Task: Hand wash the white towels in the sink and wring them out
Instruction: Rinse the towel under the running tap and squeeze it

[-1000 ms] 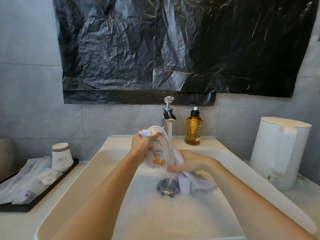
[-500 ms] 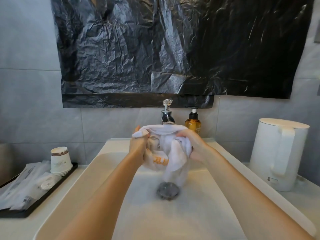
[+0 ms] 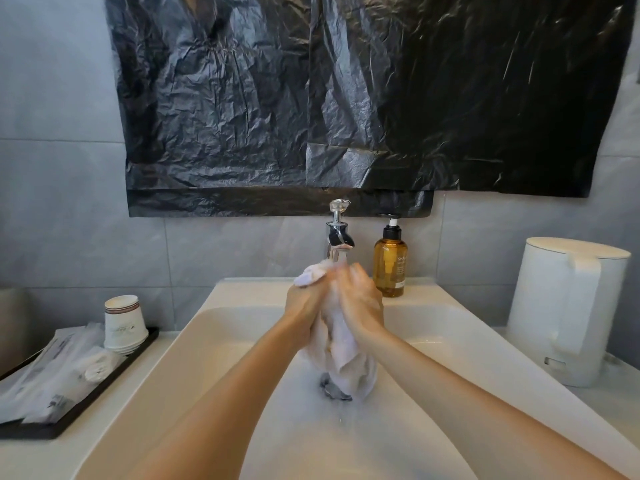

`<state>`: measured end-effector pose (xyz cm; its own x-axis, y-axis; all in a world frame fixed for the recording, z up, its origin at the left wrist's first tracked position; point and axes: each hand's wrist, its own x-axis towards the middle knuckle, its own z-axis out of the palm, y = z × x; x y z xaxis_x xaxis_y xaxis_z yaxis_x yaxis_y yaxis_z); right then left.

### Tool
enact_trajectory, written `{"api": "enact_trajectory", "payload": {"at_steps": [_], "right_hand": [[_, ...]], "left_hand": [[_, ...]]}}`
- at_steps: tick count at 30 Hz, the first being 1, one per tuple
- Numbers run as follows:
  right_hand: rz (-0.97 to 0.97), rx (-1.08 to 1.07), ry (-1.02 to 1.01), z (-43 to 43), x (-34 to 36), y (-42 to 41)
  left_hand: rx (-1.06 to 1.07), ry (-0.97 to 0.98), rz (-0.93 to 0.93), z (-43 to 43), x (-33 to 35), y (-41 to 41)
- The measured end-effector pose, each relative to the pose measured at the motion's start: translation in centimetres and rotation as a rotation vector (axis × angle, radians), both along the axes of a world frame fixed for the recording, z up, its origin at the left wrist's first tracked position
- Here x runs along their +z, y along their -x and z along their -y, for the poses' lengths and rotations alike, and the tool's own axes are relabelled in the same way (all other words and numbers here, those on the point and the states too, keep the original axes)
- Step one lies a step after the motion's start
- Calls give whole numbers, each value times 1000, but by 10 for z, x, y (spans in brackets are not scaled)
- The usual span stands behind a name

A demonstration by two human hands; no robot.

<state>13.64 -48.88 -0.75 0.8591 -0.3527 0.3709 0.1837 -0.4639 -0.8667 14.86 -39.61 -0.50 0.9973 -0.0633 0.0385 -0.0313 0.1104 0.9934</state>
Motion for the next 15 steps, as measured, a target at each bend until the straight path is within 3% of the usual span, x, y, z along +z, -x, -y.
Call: {"api": "enact_trajectory", "payload": {"at_steps": [4, 10, 12, 15], "right_hand": [[-35, -88, 199, 2, 6, 0], [-2, 138, 490, 16, 1, 7], [-33, 207, 328, 18, -2, 3], [-137, 267, 29, 20, 2, 7]], "left_hand": [[113, -105, 92, -1, -2, 0], [174, -481, 250, -4, -2, 5], [192, -461, 257, -6, -1, 4], [264, -250, 191, -10, 4, 0]]}}
